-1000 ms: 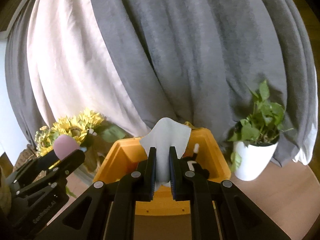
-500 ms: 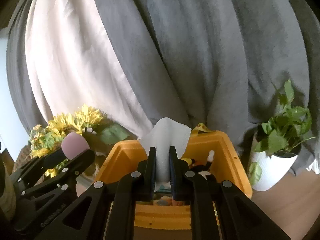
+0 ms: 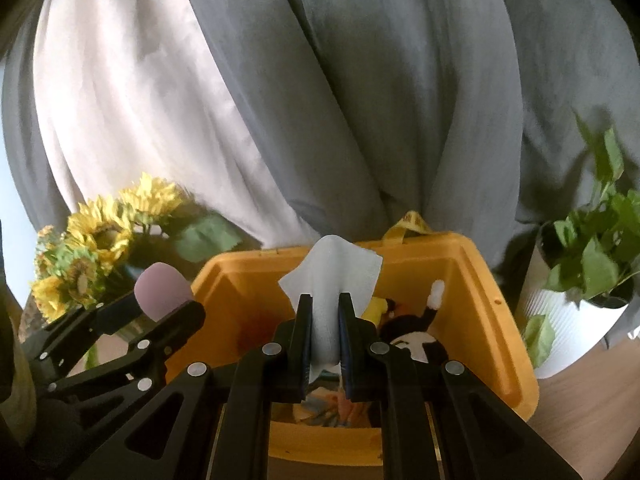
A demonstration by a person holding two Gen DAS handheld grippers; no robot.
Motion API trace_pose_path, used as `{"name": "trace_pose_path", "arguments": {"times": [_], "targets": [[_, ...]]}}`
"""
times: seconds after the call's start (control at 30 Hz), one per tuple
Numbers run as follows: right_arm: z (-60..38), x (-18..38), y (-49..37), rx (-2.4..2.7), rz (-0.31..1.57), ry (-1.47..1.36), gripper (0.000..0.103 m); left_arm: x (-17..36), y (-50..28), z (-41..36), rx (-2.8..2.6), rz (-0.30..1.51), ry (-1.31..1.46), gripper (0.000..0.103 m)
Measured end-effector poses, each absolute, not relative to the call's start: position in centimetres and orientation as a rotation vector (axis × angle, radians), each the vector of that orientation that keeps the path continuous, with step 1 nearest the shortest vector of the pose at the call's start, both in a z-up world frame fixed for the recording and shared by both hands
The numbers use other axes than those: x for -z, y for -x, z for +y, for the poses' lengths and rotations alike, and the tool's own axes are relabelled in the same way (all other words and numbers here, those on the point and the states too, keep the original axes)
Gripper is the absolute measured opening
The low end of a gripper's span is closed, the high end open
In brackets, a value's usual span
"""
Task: Organize soft objects
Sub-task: 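Open both tools to drop the sponge and napkin into the crate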
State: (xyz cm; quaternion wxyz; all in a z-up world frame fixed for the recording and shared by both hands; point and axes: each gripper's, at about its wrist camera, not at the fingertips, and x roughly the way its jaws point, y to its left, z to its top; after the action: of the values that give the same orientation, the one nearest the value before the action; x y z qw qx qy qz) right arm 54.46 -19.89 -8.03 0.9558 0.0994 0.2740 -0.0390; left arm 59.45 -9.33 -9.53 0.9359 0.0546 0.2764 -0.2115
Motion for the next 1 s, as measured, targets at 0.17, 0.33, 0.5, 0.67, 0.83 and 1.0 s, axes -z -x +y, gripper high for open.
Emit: {"name": "trace_pose_path", "arguments": {"times": [0.17,0.33,0.5,0.67,0.83,1.0], "targets": [[-20.3,9.3,-55.4,0.080,0.588,-0.200,0.013,10.6,-60.2,-9.6,0.437,0.602,-0.124,0.054],[-20.8,10.0,-55.9,0.086,0.611,-0.218,0.047,10.8,-59.9,-9.2,0.420,0.605,-0.123,0.062],[-21.1,9.6,-55.2,0.124,0.597,-0.213,0.048,9.9,-58.8,-8.5,0.376,0.580,-0.113,0.071],[-21.1,8.6,-53.5,0.158,0.570,-0.202,0.053,8.5,-56.6,-7.2,0.304,0.542,-0.113,0.076],[-20.3,7.4,-50.8,0.197,0.544,-0.170,0.060,7.1,-54.2,-6.1,0.269,0.515,-0.095,0.085],[-19.5,6.1,-47.4,0.235,0.513,-0.154,0.069,5.6,-51.1,-5.2,0.247,0.468,-0.099,0.096]]}}
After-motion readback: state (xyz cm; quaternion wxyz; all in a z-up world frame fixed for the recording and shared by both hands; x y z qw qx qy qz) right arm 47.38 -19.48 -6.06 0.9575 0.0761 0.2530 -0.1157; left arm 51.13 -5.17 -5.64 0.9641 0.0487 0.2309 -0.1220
